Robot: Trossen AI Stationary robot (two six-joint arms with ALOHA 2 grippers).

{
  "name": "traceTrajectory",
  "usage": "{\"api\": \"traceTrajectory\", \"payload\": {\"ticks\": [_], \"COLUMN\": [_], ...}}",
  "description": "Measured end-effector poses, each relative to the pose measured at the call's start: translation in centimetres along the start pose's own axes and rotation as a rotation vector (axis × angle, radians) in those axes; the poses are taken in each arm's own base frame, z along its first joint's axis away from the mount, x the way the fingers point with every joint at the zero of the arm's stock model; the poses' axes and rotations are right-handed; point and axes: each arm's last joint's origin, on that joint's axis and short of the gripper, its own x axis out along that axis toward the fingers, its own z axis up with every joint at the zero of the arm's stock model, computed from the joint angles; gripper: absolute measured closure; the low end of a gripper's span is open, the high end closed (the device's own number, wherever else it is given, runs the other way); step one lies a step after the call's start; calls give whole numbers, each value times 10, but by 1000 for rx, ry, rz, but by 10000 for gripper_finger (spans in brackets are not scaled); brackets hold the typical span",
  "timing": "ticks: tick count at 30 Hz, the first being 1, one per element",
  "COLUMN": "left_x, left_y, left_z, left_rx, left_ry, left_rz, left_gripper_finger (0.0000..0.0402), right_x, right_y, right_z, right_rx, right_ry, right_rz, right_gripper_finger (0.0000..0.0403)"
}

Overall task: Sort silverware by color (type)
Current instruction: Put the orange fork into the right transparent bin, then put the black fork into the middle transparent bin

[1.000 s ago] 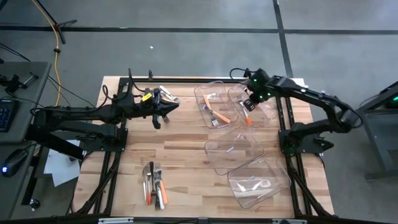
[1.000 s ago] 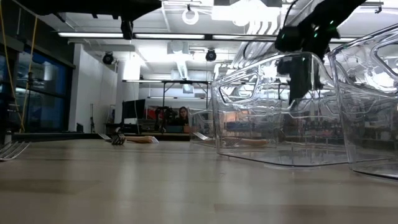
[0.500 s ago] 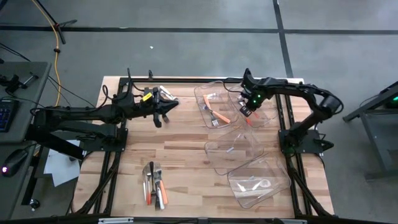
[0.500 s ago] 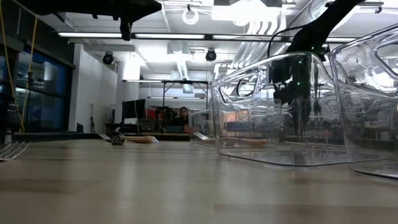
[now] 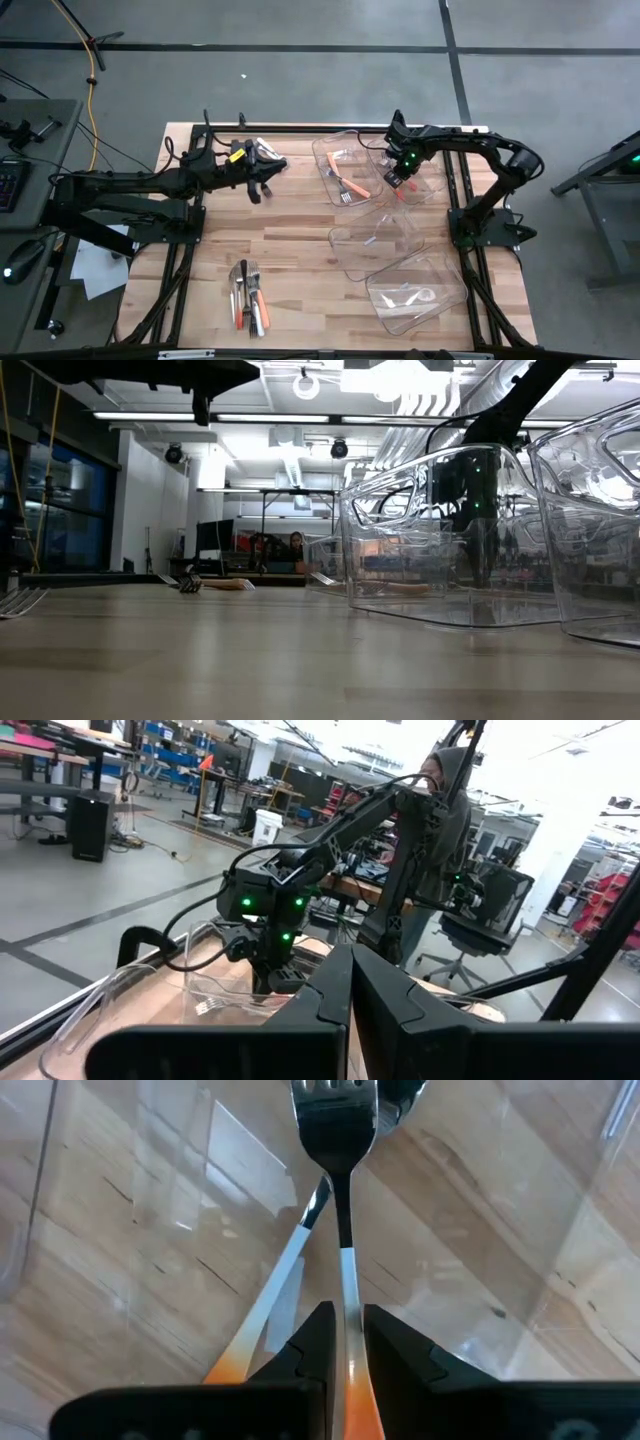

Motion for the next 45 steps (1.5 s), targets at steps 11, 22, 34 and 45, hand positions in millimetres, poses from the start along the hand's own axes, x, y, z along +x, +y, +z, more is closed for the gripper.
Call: {"api": "traceTrajectory", "payload": {"ticks": [11, 22, 34, 45], "left_x": [0, 0, 0, 0], "left_y": [1, 1, 1, 1], "left_z": [0, 0, 0, 0], "left_rx": [20, 19, 17, 17], "left_ry": [-8, -8, -7, -8], "left_rz": [25, 25, 25, 24], "left_gripper_finger": [401, 401, 401, 401], "right_x": [-4, -53, -132, -174], "right_y": [1, 2, 25, 85], "right_z": [-1, -18, -47, -38], "right_rx": [2, -10, -118, -358], "right_ry": [-18, -163, -577, -1017], "right_rz": [16, 25, 366, 635], "right_gripper_finger": [345, 237, 194, 194]}}
